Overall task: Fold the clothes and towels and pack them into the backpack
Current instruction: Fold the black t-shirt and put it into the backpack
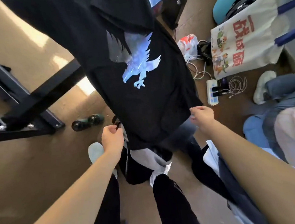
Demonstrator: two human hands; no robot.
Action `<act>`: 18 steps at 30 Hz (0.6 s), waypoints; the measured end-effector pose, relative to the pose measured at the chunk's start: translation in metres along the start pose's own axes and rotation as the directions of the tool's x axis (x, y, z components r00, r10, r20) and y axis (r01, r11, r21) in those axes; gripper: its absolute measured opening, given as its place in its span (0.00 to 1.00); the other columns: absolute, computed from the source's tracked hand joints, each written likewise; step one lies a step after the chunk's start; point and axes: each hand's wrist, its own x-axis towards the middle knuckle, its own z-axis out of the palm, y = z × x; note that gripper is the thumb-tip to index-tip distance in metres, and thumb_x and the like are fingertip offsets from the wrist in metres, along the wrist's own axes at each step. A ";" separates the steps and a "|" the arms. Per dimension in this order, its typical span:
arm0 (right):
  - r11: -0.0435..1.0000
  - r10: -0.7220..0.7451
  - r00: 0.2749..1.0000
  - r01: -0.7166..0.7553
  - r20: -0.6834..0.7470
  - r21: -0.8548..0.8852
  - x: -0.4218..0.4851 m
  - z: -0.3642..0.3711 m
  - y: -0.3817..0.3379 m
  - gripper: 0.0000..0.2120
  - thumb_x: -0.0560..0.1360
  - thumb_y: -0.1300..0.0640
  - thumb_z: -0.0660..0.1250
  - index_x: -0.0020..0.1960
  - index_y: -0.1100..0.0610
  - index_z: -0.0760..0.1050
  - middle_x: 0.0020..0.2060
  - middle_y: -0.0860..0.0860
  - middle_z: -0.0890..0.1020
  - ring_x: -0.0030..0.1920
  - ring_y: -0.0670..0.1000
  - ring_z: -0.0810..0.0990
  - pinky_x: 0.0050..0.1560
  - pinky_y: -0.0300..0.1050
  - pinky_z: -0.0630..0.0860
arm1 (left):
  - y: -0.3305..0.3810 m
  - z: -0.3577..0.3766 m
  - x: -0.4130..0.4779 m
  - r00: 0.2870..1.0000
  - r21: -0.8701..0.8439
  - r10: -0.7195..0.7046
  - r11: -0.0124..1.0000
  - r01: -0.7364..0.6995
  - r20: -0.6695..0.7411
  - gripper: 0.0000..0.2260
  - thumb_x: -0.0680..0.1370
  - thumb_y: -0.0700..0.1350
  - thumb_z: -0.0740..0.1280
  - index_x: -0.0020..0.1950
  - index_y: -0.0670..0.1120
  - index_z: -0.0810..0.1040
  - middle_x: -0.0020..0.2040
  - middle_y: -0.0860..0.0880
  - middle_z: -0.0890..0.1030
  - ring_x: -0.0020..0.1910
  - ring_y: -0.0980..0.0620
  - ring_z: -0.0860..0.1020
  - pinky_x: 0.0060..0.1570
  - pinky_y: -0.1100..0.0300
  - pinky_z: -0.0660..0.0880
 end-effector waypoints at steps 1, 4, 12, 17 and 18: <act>0.998 0.049 0.999 -0.049 0.002 0.029 0.005 -0.001 0.011 0.07 0.79 0.61 0.71 0.55 0.62 0.76 0.36 0.55 0.76 0.32 0.50 0.75 0.23 0.36 0.74 | -0.014 0.010 0.003 0.998 0.020 -0.052 0.998 0.051 0.031 0.10 0.79 0.45 0.69 0.59 0.49 0.75 0.58 0.48 0.81 0.58 0.44 0.79 0.57 0.51 0.75; 0.974 0.170 0.985 -0.173 0.033 0.150 0.025 -0.001 0.034 0.15 0.79 0.57 0.72 0.61 0.60 0.73 0.47 0.55 0.78 0.42 0.53 0.79 0.37 0.45 0.83 | -0.050 0.035 0.010 0.981 0.110 -0.152 0.984 0.139 0.119 0.15 0.79 0.46 0.70 0.64 0.47 0.72 0.63 0.45 0.79 0.62 0.42 0.76 0.62 0.50 0.72; 0.879 0.188 0.973 -0.228 0.135 0.420 0.056 0.013 0.030 0.21 0.79 0.52 0.71 0.68 0.60 0.74 0.65 0.56 0.79 0.62 0.56 0.80 0.61 0.51 0.79 | -0.093 0.057 0.031 0.973 0.024 -0.174 0.985 0.172 0.154 0.21 0.74 0.49 0.77 0.65 0.45 0.81 0.56 0.43 0.84 0.54 0.42 0.82 0.58 0.48 0.78; 0.849 0.174 0.971 -0.232 0.162 0.475 0.059 0.012 0.025 0.29 0.80 0.51 0.71 0.76 0.58 0.67 0.73 0.55 0.73 0.71 0.56 0.74 0.67 0.50 0.76 | -0.088 0.050 0.023 0.953 -0.173 -0.209 0.953 0.249 0.221 0.07 0.76 0.43 0.77 0.49 0.43 0.81 0.34 0.48 0.78 0.33 0.54 0.75 0.38 0.61 0.74; 0.831 0.184 0.971 -0.235 0.151 0.505 0.055 0.010 0.021 0.27 0.80 0.52 0.70 0.76 0.57 0.67 0.71 0.55 0.74 0.70 0.55 0.75 0.66 0.50 0.76 | -0.087 0.046 0.019 0.953 -0.194 -0.209 0.948 0.252 0.218 0.07 0.76 0.43 0.76 0.48 0.43 0.81 0.36 0.48 0.79 0.34 0.54 0.76 0.38 0.62 0.75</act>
